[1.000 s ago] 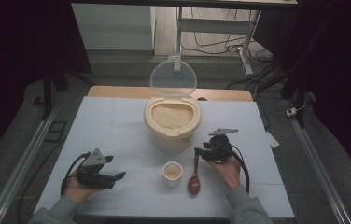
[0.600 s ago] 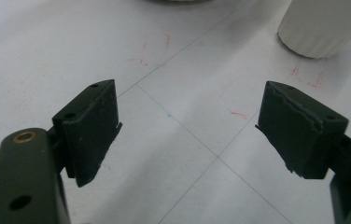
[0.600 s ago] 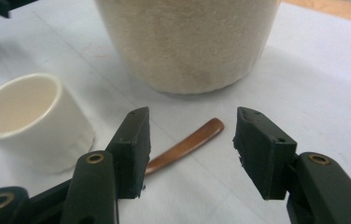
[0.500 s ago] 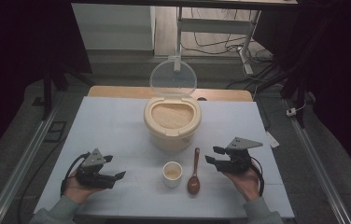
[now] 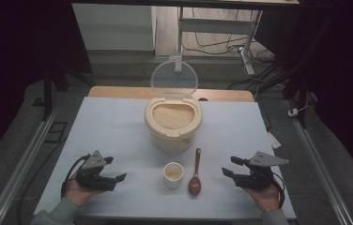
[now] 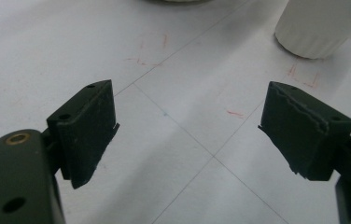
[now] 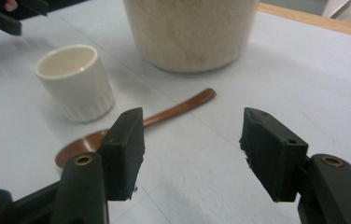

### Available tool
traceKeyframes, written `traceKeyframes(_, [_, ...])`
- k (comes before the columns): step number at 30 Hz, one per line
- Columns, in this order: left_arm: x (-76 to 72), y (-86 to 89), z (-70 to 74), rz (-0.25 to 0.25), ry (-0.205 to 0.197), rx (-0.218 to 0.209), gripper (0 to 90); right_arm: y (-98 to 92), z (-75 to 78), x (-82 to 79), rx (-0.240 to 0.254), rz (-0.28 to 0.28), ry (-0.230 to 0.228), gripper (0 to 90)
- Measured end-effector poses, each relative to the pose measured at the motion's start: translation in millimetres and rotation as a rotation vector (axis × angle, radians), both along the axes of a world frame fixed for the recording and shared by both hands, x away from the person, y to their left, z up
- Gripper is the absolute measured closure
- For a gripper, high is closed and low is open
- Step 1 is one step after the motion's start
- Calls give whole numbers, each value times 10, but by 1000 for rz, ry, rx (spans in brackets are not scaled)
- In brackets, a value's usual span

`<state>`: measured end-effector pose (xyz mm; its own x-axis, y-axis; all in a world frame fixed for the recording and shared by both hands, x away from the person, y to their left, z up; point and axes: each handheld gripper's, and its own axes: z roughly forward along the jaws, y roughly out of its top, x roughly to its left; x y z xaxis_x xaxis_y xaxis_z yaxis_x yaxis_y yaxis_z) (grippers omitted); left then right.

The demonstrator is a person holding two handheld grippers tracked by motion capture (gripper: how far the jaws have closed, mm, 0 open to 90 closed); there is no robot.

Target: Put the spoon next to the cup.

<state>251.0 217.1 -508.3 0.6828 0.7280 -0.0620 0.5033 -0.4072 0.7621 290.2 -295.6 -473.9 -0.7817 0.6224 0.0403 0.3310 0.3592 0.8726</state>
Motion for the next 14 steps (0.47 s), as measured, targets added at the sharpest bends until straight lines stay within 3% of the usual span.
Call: traceKeyframes(14, [5,5,-1,1,-1,-8,169,-18,-27,-5,-31,-3,-18,373])
